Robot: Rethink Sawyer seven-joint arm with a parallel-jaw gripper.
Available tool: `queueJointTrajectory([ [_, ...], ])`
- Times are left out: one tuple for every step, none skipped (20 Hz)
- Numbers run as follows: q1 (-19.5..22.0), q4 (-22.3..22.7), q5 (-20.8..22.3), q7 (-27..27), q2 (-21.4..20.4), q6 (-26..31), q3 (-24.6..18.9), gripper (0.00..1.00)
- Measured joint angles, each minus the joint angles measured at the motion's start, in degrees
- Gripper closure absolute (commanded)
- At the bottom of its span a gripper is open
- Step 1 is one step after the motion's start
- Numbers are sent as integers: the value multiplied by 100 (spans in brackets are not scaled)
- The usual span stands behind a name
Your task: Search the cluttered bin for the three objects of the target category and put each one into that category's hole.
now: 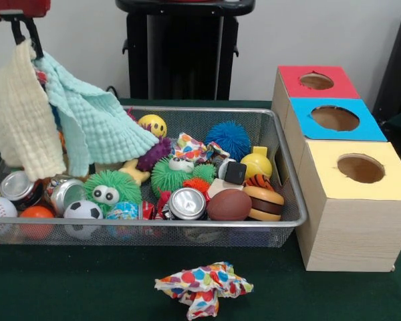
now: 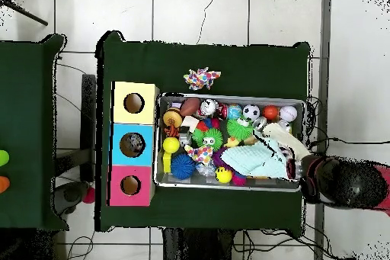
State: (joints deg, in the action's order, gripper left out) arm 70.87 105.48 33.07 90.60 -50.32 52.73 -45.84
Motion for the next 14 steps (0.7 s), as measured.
queueJointTrajectory([
  [0,0,0,0,0,0,-7,100],
  [0,0,0,0,1,0,-13,100],
  [-1,0,0,0,1,0,-26,100],
  [-1,-1,0,0,2,0,-39,100],
  [0,0,0,0,4,0,-45,100],
  [0,-1,-1,0,7,0,-50,100],
  [0,0,-1,0,19,0,-61,100],
  [0,0,0,0,26,0,-65,100],
  [1,0,-1,0,42,0,-76,100],
  [3,-1,-1,0,54,0,-84,100],
  [11,0,0,0,85,0,-106,100],
  [16,0,-1,0,95,0,-115,100],
  [22,0,-1,0,103,0,-123,100],
  [35,0,-14,0,116,0,-137,100],
])
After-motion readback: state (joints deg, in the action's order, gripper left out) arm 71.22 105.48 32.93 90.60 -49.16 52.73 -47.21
